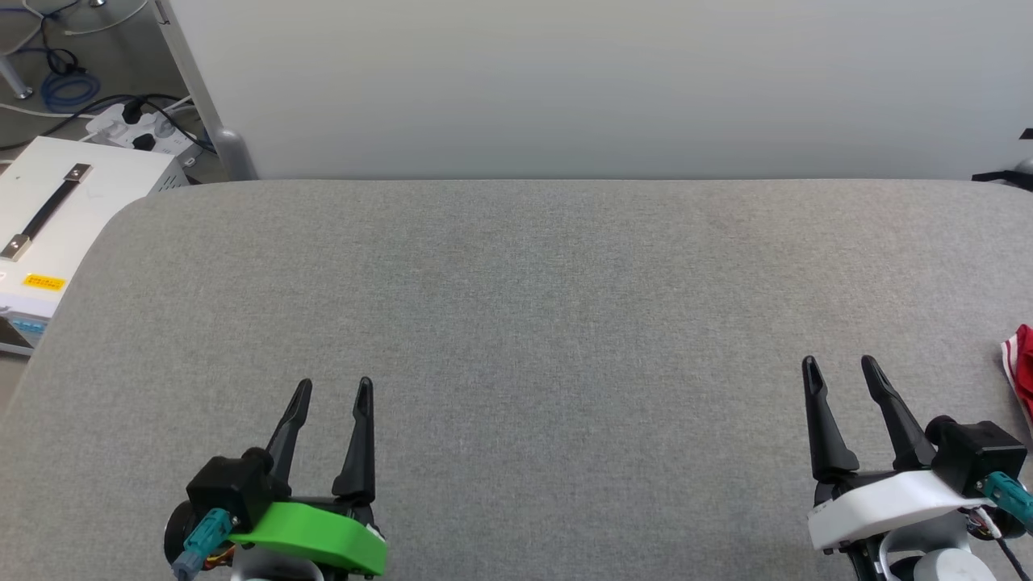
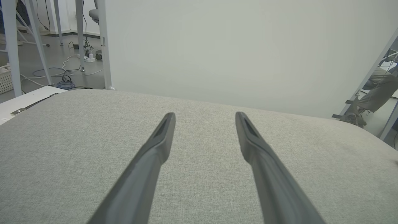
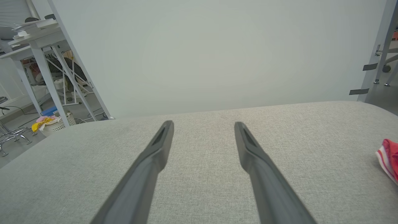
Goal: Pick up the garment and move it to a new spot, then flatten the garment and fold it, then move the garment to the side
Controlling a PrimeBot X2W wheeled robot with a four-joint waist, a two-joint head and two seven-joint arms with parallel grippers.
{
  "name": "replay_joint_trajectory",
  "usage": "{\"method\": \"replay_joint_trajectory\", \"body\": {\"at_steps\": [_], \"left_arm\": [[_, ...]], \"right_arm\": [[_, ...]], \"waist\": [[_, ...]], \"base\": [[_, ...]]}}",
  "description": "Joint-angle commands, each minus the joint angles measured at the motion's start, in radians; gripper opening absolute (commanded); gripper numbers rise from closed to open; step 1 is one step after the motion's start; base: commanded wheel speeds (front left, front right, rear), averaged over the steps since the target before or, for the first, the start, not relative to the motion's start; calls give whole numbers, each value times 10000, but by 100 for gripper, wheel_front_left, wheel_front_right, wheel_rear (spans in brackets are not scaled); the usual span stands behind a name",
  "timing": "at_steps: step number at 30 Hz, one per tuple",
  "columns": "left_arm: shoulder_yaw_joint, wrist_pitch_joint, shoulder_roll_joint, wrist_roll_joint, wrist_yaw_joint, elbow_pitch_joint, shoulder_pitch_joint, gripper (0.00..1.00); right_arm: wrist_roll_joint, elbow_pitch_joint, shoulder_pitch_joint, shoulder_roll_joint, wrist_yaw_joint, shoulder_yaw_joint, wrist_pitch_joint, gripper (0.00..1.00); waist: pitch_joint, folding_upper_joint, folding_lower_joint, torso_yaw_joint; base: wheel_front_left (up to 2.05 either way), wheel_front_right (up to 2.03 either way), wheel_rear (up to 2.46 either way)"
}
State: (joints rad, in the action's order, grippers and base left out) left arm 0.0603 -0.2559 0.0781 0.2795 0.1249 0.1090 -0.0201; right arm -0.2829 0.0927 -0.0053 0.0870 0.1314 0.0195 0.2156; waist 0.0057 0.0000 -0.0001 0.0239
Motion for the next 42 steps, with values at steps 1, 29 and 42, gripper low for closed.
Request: {"method": "replay_joint_trajectory", "body": {"at_steps": [1,29,42], "left_arm": [[15,-59,-26,-48,56,-53,-138,100],[-19,350,-35,-339,-166,-143,30,0],[-89,612,-64,-630,-294,-256,50,0]], "right_arm": [[33,-1,9,-15,-7,19,34,100],[370,-127,7,-61,-1,-2,-284,0],[662,-222,12,-98,-2,-25,-506,0]], "waist": [[19,0,1,4],[60,0,1,-25],[46,0,1,-50]], "base": [[0,0,0],[0,0,0],[0,0,0]]}}
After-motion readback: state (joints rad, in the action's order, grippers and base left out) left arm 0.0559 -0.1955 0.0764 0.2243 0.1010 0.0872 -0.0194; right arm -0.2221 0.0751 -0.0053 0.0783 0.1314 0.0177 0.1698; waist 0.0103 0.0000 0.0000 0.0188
